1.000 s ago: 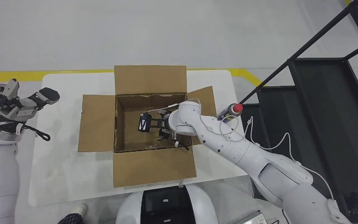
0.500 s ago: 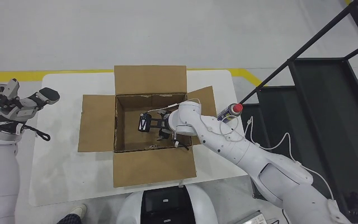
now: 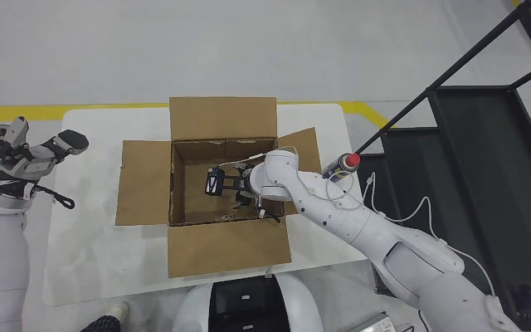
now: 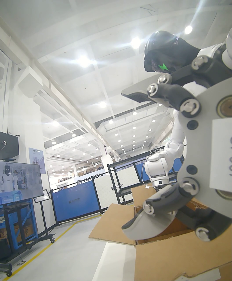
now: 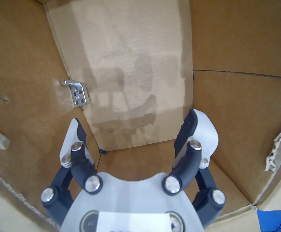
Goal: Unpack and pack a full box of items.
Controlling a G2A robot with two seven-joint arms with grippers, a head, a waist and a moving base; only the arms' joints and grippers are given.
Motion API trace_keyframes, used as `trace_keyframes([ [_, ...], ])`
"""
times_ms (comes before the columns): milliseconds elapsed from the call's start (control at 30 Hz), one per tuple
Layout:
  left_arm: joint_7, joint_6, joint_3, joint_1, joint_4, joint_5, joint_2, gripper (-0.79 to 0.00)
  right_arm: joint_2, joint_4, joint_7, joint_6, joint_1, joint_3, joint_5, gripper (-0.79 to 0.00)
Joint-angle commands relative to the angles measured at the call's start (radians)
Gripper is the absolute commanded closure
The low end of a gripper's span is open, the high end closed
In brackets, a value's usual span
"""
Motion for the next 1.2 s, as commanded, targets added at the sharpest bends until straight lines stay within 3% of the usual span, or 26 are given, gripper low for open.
trace_keyframes([
  [0, 0.000, 0.000, 0.000, 0.000, 0.000, 0.000, 0.000, -0.785, 0.000, 0.000, 0.000, 0.000, 0.000, 0.000, 0.000, -0.785],
  [867, 0.000, 0.000, 0.000, 0.000, 0.000, 0.000, 0.000, -0.785, -0.001, 0.001, -0.018, -0.018, -0.004, -0.002, -0.001, -0.785],
  [1167, 0.000, 0.000, 0.000, 0.000, 0.000, 0.000, 0.000, -0.785, -0.042, 0.087, -0.040, -0.093, 0.019, -0.052, 0.062, -0.785],
])
